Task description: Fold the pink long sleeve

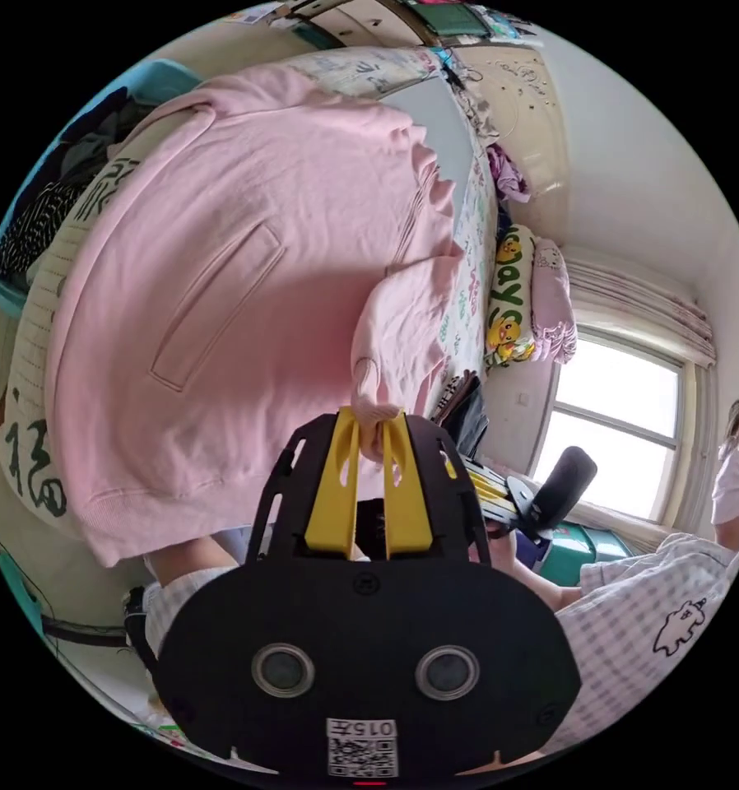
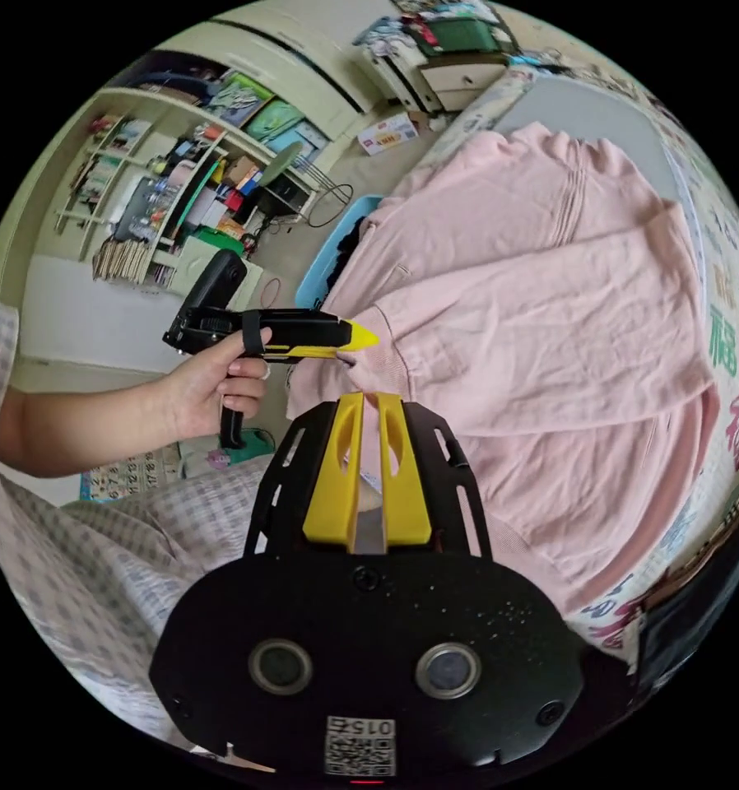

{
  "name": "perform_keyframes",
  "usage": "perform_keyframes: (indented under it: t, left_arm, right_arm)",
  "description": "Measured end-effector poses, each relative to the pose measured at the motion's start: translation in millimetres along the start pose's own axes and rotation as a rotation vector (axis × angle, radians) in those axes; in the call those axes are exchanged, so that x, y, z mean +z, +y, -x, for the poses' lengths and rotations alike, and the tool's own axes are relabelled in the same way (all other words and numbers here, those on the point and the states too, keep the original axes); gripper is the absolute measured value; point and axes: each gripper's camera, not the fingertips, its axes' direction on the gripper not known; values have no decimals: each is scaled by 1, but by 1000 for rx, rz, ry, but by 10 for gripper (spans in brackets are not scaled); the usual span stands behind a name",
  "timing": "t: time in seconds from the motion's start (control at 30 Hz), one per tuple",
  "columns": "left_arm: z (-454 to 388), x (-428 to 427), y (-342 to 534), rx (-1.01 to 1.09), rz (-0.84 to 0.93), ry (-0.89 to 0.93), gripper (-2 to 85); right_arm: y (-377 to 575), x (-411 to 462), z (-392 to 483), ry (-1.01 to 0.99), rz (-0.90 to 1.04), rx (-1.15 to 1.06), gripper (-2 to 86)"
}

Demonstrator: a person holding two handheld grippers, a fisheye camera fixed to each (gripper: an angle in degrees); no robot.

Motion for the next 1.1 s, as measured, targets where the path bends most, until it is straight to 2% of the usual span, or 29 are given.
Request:
perform_keyframes:
  t: [0.07,0.2,0.37,0.53,0.7,0.87,1.03,1.1]
  left_arm:
    - [5,6,-4,-5,63,-16,53]
    - [7,-1,2,4,132,-179,51]
    - [-23,-40,-12,73,14,-333,62]
    - [-85,-34,-66,229,-87,-334,86]
    - [-178,48,-150,389,-83,-211,115]
    - [-248,133,-217,455,-81,-241,125]
    - [-284,211,-256,456,45,-320,129]
    - [-297,240,-263,490,133,-369,77]
  right_arm:
    - [13,-10,-12,-18,-27,116,25]
    - [46,-40,-53,-5,-86,327,37]
    - [97,-90,-131,-53,-283,616,59]
    - [117,-100,-180,-132,-442,712,77]
    - [120,-82,-222,-172,-445,784,105]
    - [116,-55,-261,-273,-400,818,113]
    - [116,-43,-271,-334,-357,827,89]
    - [121,-43,-272,-320,-352,851,64]
